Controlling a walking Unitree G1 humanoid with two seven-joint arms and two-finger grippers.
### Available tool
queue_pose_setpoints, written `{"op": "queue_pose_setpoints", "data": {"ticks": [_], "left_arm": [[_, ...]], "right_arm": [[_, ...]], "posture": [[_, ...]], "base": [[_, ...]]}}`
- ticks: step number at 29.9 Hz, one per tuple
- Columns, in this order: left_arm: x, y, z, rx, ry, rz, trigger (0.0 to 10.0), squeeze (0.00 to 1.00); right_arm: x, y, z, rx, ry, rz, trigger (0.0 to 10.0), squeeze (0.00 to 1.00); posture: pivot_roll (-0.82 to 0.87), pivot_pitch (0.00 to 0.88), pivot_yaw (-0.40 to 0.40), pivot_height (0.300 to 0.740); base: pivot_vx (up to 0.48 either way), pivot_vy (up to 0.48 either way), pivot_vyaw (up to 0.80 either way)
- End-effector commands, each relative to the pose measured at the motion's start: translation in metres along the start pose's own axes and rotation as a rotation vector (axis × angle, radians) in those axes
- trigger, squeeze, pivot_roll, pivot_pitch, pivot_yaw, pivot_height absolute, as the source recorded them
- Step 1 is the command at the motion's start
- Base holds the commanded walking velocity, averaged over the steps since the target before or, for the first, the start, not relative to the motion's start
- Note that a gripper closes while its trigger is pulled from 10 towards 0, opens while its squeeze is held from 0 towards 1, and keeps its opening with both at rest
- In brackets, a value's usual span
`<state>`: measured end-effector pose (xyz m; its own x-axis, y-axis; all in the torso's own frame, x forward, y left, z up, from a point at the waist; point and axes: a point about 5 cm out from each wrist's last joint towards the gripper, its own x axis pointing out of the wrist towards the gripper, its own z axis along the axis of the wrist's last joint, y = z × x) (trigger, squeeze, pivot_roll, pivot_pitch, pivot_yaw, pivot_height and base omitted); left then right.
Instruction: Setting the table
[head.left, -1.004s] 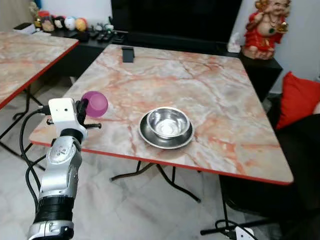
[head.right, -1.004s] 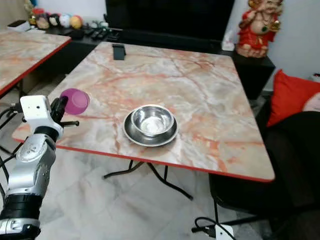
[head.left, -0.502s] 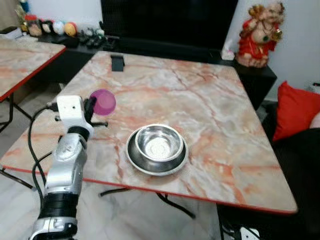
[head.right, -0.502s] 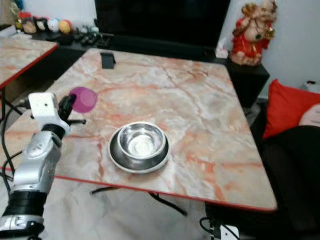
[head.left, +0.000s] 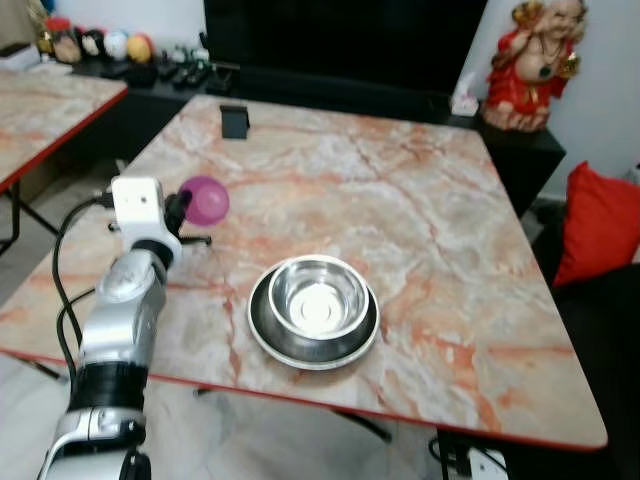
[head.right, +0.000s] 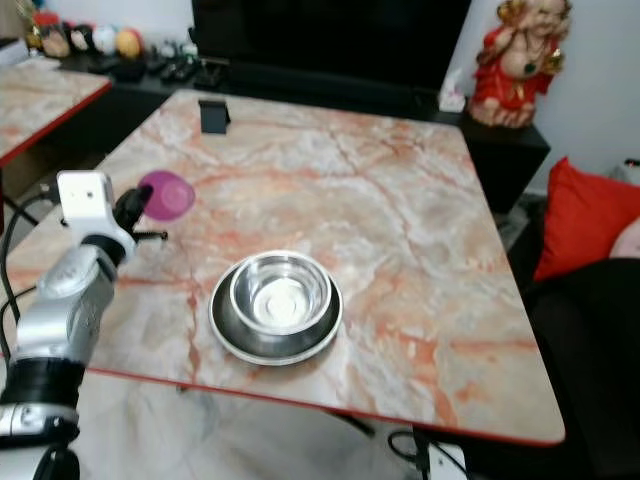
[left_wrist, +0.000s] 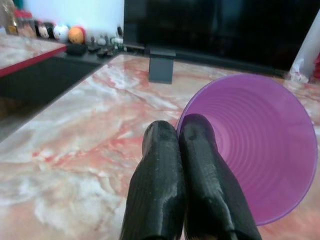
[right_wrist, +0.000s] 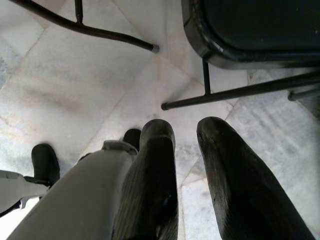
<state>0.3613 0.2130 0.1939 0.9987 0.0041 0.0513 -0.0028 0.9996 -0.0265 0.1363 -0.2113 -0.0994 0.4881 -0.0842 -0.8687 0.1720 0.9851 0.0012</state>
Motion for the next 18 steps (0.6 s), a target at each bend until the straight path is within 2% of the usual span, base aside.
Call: {"op": "queue_pose_setpoints", "data": {"ticks": [1,3,6,7,8,10,13,15,18], "left_arm": [[0.009,-0.003,0.004,0.008,0.075,-0.023,10.0,0.00],[0.013,-0.006,0.007,0.016,0.095,-0.052,10.0,0.00],[0.019,-0.016,0.011,0.028,0.187,-0.142,10.0,0.00],[0.022,-0.022,0.016,0.082,0.224,-0.203,10.0,0.00],[0.024,-0.023,0.018,0.108,0.239,-0.217,10.0,0.00],[0.030,-0.027,0.025,0.135,0.281,-0.232,10.0,0.00],[0.033,-0.029,0.028,0.131,0.330,-0.235,10.0,0.00],[0.037,-0.028,0.029,0.148,0.396,-0.220,10.0,0.00],[0.037,-0.026,0.029,0.130,0.434,-0.195,10.0,0.00]], "right_arm": [[0.000,-0.001,0.001,0.001,0.001,-0.002,10.0,0.00],[0.000,-0.001,0.002,0.000,0.001,-0.001,10.0,0.00],[0.000,-0.001,0.002,-0.001,0.002,0.001,10.0,0.00],[0.000,0.000,0.001,-0.009,0.011,0.002,10.0,0.00],[0.001,0.000,0.001,-0.004,0.011,0.002,10.0,0.00],[0.001,0.001,0.002,0.009,0.007,0.003,10.0,0.00],[0.001,0.001,0.002,0.010,0.006,0.004,10.0,0.00],[0.001,0.002,0.002,0.018,0.005,0.004,10.0,0.00],[0.001,0.002,0.002,0.026,0.005,0.002,10.0,0.00]], "posture": [[0.13,0.000,-0.091,0.727],[0.13,0.000,-0.091,0.727],[0.13,0.000,-0.089,0.727],[0.13,0.000,-0.078,0.727],[0.13,0.000,-0.076,0.727],[0.13,0.000,-0.070,0.727],[0.13,0.000,-0.066,0.727],[0.13,0.000,-0.062,0.727],[0.12,0.000,-0.057,0.727]], "base": [[0.000,0.000,0.00],[0.000,0.000,0.00],[0.000,0.000,0.00],[0.000,0.000,0.00],[0.000,0.000,0.00],[0.000,0.000,0.00],[0.000,0.000,0.00],[0.000,0.000,0.00],[0.000,0.000,0.00]]}}
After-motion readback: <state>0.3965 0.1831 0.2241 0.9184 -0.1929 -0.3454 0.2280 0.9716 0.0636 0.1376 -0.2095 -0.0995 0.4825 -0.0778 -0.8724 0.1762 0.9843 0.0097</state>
